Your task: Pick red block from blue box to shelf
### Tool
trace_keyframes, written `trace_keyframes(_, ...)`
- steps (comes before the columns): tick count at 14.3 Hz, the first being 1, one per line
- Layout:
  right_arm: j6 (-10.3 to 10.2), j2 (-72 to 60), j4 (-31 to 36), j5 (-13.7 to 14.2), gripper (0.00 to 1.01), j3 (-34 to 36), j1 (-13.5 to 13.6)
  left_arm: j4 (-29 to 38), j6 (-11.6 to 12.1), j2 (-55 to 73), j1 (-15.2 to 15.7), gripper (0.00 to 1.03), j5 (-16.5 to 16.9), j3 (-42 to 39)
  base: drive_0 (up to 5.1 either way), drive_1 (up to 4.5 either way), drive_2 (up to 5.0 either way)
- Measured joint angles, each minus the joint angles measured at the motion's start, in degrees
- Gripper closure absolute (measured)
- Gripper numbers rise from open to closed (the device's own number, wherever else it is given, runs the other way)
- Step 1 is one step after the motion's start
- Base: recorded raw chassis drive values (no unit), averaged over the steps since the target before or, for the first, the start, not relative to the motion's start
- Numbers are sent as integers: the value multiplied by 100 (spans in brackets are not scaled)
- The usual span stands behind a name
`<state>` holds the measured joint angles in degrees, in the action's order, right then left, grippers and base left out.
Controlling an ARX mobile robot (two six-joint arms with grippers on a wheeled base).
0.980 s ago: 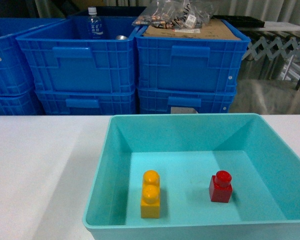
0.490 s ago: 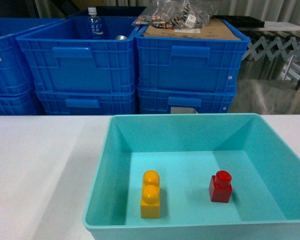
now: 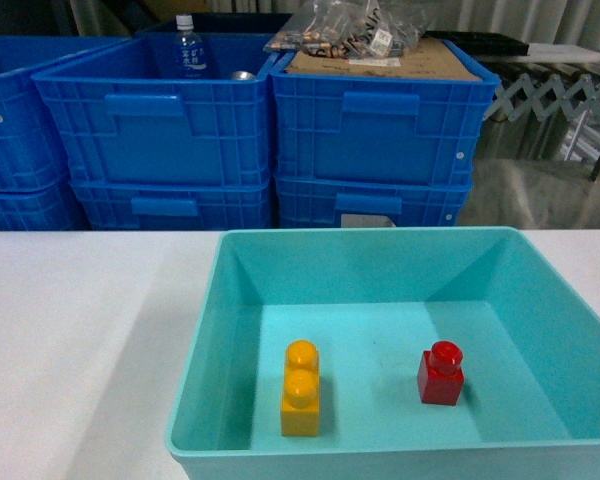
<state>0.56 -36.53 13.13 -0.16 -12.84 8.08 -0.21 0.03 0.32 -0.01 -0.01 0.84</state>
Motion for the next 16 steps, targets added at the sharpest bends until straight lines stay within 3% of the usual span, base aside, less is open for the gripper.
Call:
trace_keyframes(2, -101, -1556, 173, 334, 3, -686, 656, -2, 0, 0, 0, 5, -4, 0, 0, 0, 0)
trace_keyframes(5, -219, -3644, -649, 678, 3, -2146, 1530, 0, 0, 0, 0, 5, -2, 0, 0, 0, 0)
trace_keyframes(9, -691, -5366, -1145, 863, 3, -3351, 1792, -2, 0, 0, 0, 5, -2, 0, 0, 0, 0)
trace_keyframes(13, -802, -6328, -1246, 1010, 3, -3875, 1886, -2, 0, 0, 0, 5, 0, 0, 0, 0, 0)
trace_keyframes(16, -1038, -6902, -1615, 1073, 3, -4481, 1849, 0, 0, 0, 0, 5, -2, 0, 0, 0, 0)
